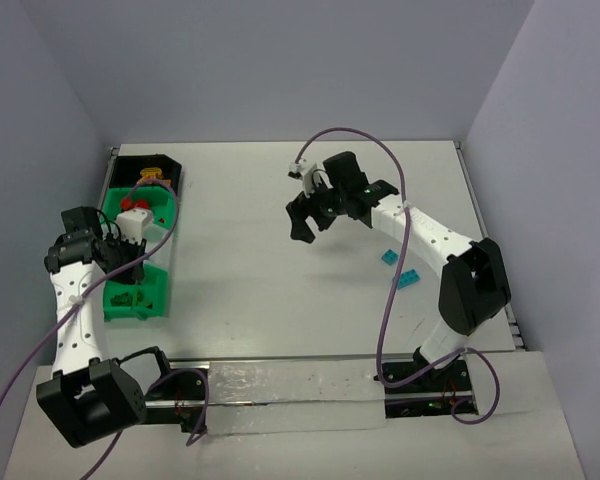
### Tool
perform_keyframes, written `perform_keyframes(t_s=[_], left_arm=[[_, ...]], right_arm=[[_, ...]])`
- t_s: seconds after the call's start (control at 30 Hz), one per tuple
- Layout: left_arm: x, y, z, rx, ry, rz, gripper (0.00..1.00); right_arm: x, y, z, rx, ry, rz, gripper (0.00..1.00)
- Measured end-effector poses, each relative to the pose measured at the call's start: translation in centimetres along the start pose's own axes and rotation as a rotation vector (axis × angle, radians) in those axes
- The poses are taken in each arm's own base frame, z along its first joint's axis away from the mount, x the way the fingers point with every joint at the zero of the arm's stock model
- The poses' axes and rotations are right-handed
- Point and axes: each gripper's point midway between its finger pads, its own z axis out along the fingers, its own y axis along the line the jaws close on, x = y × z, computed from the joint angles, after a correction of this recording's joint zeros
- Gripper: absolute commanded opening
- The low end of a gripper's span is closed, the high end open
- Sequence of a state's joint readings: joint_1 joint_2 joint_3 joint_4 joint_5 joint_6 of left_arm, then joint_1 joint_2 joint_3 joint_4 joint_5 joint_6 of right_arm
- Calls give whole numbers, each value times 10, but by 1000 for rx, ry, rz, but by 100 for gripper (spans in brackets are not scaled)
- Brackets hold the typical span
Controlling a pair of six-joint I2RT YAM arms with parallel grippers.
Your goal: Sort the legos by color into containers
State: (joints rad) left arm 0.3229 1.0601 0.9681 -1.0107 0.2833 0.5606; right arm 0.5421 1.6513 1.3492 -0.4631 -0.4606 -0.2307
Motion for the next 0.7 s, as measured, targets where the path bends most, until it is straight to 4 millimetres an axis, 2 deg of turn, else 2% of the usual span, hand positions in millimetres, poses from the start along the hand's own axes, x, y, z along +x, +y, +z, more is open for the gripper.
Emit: perform_keyframes(t_s=[0.17, 0.37, 0.4, 0.5, 0.7], left_arm=[[14, 15, 10, -69, 57, 15, 11], [24, 32, 21, -136, 108, 17, 44], [25, 34, 23, -145, 114, 17, 53], [27, 38, 24, -162, 121, 21, 65], [25, 39, 25, -165, 116, 21, 67]], right_arm=[[11, -14, -7, 30, 11, 33, 95], [28, -34, -17, 80, 45, 79, 93], [31, -37, -19, 89, 52, 81, 92], [42, -44, -26, 113, 79, 86, 92], [72, -62, -53, 160, 159, 94, 89]])
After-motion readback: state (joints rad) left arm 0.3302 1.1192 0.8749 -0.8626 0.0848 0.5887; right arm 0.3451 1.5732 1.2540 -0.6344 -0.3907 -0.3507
